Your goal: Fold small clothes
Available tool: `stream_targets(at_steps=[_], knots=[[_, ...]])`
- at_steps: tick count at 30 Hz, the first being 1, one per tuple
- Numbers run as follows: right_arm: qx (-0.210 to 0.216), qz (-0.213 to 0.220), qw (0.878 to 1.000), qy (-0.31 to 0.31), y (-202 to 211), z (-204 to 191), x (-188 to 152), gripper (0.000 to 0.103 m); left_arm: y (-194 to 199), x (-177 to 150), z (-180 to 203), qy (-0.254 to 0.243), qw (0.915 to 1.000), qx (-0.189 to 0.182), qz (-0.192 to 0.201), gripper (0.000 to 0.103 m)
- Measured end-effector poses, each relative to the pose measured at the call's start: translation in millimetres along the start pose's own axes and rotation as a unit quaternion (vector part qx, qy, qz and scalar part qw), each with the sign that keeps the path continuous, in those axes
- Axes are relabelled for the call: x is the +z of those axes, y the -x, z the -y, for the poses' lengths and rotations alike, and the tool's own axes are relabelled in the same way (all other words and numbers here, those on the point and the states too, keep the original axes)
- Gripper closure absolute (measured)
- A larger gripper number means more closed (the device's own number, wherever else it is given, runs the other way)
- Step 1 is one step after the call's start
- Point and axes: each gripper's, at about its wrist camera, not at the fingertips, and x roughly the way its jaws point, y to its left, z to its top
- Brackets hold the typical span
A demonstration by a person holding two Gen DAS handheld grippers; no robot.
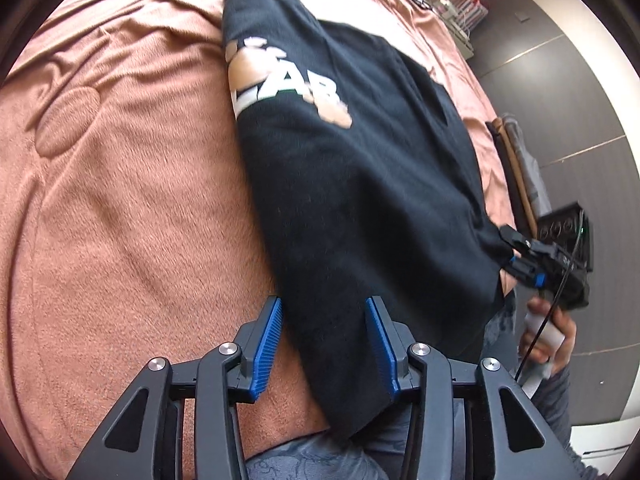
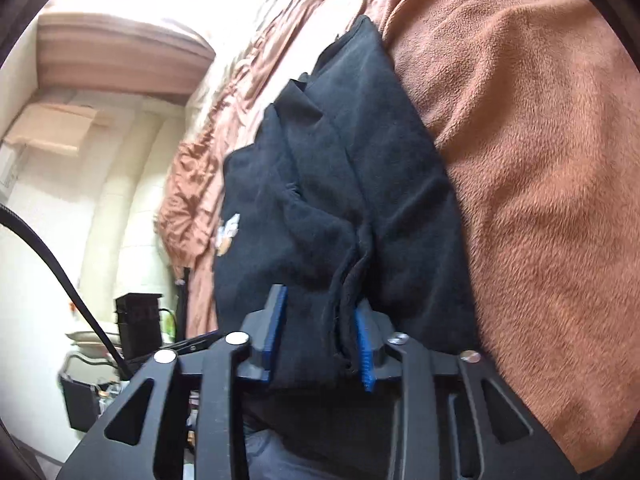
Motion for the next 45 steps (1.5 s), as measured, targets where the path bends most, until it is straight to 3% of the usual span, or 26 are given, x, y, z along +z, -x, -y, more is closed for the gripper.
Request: stream_targets(at_steps=[2,3,10,16,30,34,40,45], knots=[[-0.031,-0.005,0.999,0.014,-4.1,-2.9,2.8,0.099,-3.0,-1.7,-0.3,0.001,1.0,0.003,-0.004,0.061],[-0.044,-0.002,0.999,0.024,-3.4,-6.0,3.2,0.1,-3.9,-2.5,-0.3,0.002,1.0,0.004,-0.004,0.061],[-0.054,0.048,0.996,0.061,25.1,-32.0,-3.7,0.1,-6.1,-6.6,7.7,-0.009,0.9998,0.014,-0.012,0.061],[-0.069,0.067,0.993,0.07,41.4,-29.8,-32.5,0.1,-12.2,-6.9,17.0,-0.02,0.9994,0.022,-0.019,0.061],[-0.07,0.071,0.995,0.03,53.8,-10.6,-72.8,0.1,-22.0,-10.5,28.9,-0.041,0.9981,0.032,-0.033,0.061],[-0.08,0.054,0.995,0.028,44.8,-6.6,-71.3,0.1,-21.2,-13.3,22.5,-0.038,0.9982,0.027,-0.036,0.061],[-0.063,0.043,0.997,0.029,46.3,-13.6,-48.2,0.093,-11.2,-5.5,15.6,-0.032,0.9989,0.016,-0.032,0.061],[-0.045,0.032,0.998,0.03,37.4,-12.6,-21.8,0.072,-3.1,8.3,10.1,-0.016,0.9998,0.006,-0.01,0.06]])
